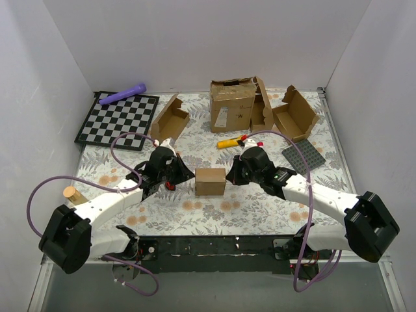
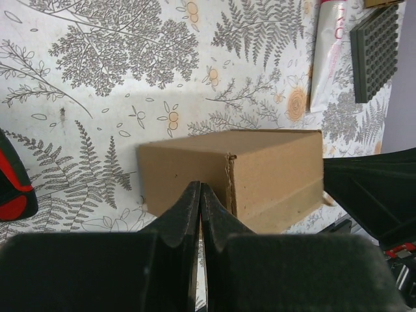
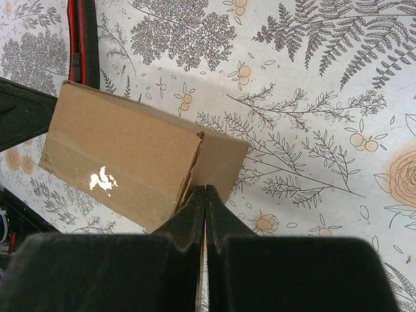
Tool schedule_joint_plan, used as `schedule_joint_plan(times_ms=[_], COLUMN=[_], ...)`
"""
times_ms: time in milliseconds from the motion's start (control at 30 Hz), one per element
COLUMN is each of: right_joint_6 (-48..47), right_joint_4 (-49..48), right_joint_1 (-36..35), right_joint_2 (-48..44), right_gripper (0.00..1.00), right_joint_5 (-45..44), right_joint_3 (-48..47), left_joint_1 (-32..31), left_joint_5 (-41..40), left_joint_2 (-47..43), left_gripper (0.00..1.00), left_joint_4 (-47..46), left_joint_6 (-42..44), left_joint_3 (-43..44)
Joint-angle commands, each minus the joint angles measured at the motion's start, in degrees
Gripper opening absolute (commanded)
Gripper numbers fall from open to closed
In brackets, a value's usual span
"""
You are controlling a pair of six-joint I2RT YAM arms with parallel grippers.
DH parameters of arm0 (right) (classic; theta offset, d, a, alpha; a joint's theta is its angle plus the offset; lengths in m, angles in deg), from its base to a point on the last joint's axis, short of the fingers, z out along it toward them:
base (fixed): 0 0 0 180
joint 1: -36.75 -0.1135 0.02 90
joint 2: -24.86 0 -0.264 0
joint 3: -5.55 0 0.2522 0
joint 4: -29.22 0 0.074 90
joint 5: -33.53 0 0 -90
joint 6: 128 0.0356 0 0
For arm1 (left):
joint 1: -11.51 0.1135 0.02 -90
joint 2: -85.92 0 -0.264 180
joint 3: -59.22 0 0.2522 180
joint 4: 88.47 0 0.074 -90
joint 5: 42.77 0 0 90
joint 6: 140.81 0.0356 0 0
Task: Unpack the express box
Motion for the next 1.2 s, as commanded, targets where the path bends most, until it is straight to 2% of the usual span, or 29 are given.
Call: schedule_joint_plan(times_ms=[0,267,433,567,633,667,733,767,900,933,967,1067,1133,1167], right_joint_6=[-0.4,-2.7,-3.1,-3.4,-3.6,-3.7,-3.6,-3.6,-4.2,-4.3,-4.6,-6.6,-8.5,-8.9], right_joint_4=[-6.0,-5.8,-6.1,-5.8,-5.6,-5.4,-4.7,-4.6,-2.7,-2.4,-2.1,1.0,3.1,3.7], right_joint_1=[-0.9,-0.9,-0.8,-0.8,-0.8,-0.8,-0.8,-0.8,-0.8,-0.8,-0.8,-0.8,-0.8,-0.8], right_joint_2=[-3.4,-2.7,0.5,0.1,-0.9,-1.5,-2.0,-2.5,-3.7,-4.2,-5.3,-7.9,-9.2,-10.4], right_gripper=[0.01,0.01,0.01,0.01,0.03,0.08,0.15,0.22,0.41,0.45,0.50,0.56,0.57,0.57], right_joint_5=[0.4,-2.2,-2.2,-2.7,-3.4,-3.5,-4.1,-4.1,-4.7,-4.8,-4.9,-5.2,-4.2,-3.5], right_joint_3=[-0.5,-2.5,-3.1,-3.0,-2.9,-3.1,-3.7,-4.0,-5.7,-6.4,-6.7,-7.6,-7.5,-6.7], left_joint_1=[-0.9,-0.9,-0.8,-0.8,-0.8,-0.9,-0.8,-0.8,-0.8,-0.8,-0.8,-0.7,-0.4,0.5], left_joint_5=[1.2,-0.6,-0.9,-3.9,-6.8,-8.9,-10.5,-10.8,-13.4,-13.9,-14.4,-18.7,-22.0,-22.9], left_joint_2=[-4.7,-2.1,0.9,-0.5,-1.8,-3.3,-4.9,-5.9,-8.9,-9.2,-9.4,-9.5,-8.6,-8.1], left_gripper=[0.00,0.00,0.00,0.00,0.04,0.06,0.13,0.15,0.39,0.47,0.51,0.65,0.82,0.95], left_joint_4=[-4.5,-4.9,-6.2,-4.5,-2.0,-1.2,0.6,0.5,2.8,3.7,4.6,10.7,16.4,18.4], left_joint_6=[-0.1,1.4,0.5,-0.2,-0.5,-0.6,-1.5,-1.6,-2.1,-2.1,-2.1,-2.9,-3.9,-4.5], left_joint_3=[0.9,3.5,1.4,-0.4,-0.4,-0.1,0.3,0.5,3.4,4.0,4.6,7.6,8.6,8.6])
